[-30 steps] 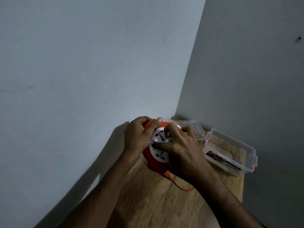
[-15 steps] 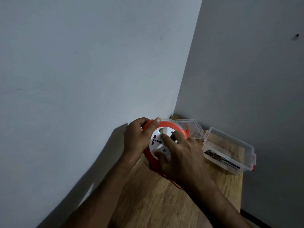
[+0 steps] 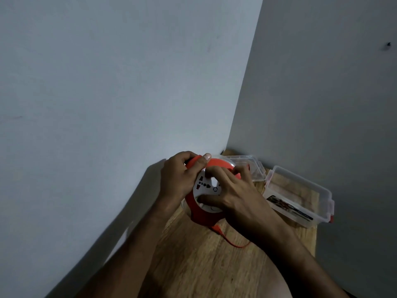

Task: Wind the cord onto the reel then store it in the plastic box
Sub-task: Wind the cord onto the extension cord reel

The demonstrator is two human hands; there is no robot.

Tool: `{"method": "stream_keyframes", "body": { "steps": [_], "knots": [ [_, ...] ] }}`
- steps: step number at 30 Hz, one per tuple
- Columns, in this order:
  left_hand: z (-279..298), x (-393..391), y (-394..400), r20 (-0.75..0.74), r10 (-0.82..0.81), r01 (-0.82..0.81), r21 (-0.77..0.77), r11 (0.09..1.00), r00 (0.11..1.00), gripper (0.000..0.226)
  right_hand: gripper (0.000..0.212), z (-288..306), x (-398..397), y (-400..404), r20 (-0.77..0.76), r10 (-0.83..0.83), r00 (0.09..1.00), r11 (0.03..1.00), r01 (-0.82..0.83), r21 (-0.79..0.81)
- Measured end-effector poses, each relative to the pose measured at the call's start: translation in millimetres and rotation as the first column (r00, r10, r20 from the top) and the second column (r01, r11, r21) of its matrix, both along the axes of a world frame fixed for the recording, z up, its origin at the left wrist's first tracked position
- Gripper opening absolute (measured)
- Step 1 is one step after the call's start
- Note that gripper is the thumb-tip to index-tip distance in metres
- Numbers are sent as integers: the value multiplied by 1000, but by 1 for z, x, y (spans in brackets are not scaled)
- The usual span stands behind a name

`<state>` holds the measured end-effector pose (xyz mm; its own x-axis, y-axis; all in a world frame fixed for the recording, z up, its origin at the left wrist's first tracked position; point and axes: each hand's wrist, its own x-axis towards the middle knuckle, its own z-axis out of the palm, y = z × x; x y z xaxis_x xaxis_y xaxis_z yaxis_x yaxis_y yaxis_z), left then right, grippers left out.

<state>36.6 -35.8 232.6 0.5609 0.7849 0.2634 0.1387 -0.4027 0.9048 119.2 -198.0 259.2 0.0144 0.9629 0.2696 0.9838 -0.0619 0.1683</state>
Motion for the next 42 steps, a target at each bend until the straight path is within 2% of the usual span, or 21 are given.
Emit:
{"method": "stream_keyframes", "body": {
  "steps": [3, 7, 11, 13, 15, 17, 20, 23, 25, 26, 28, 30, 37, 39, 42],
  "knots": [
    [-1, 0, 0, -3, -5, 5, 9, 1000, 1000, 36, 49, -2, 3, 3, 3, 22, 1000, 999, -22, 36],
    [-4, 0, 1, -16, -8, 8, 18, 1000, 1000, 36, 57, -3, 9, 5, 6, 23, 1000, 999, -24, 43],
    [-6, 2, -2, -15, 13, -12, 25, 1000, 1000, 40, 69, -5, 9, 6, -8, -41, 999, 996, 41, 78],
    [-7, 2, -3, -13, 27, -26, 24, 999, 1000, 41, 63, -7, 6, 4, -91, -82, 992, 984, 95, 149],
    [-6, 2, -4, -1, 38, -38, 2, 999, 999, 42, 61, -9, -3, 3, -238, -178, 955, 954, 227, 197],
    [-5, 4, -6, 3, 53, -53, -19, 998, 999, 43, 61, -11, -13, 6, -381, -287, 879, 906, 378, 189],
    [-4, 4, -6, -4, 63, -63, -26, 998, 998, 43, 60, -9, -24, 11, -443, -379, 812, 862, 484, 151],
    [-5, 0, -4, 2, 52, -52, -55, 997, 999, 39, 51, -4, -26, 4, -369, -344, 863, 868, 442, 226],
    [-4, 0, -1, 1, 46, -46, -55, 997, 999, 38, 43, 0, -25, -3, -280, -227, 933, 898, 312, 310],
    [-4, -1, 0, 1, 42, -42, -49, 998, 999, 38, 44, 3, -22, -5, -227, -157, 961, 928, 222, 298],
    [-3, 0, 0, 10, 36, -35, -43, 998, 999, 38, 56, 6, -15, -6, -108, -85, 990, 985, 100, 141],
    [-2, 1, -1, 15, 33, -32, -32, 999, 999, 38, 69, 5, -11, -5, -35, -95, 995, 995, 94, -13],
    [-6, 1, -4, -2, 10, -10, -3, 1000, 1000, 38, 63, -3, -5, 0, -43, -110, 993, 994, 110, -9],
    [-6, 1, -4, -4, 22, -22, 8, 1000, 1000, 38, 57, -2, -3, 1, -38, -105, 994, 994, 106, 40],
    [-4, 1, -3, -6, 37, -37, 3, 999, 999, 41, 59, 0, -5, 5, -153, -165, 974, 974, 185, 133]
  ]
}}
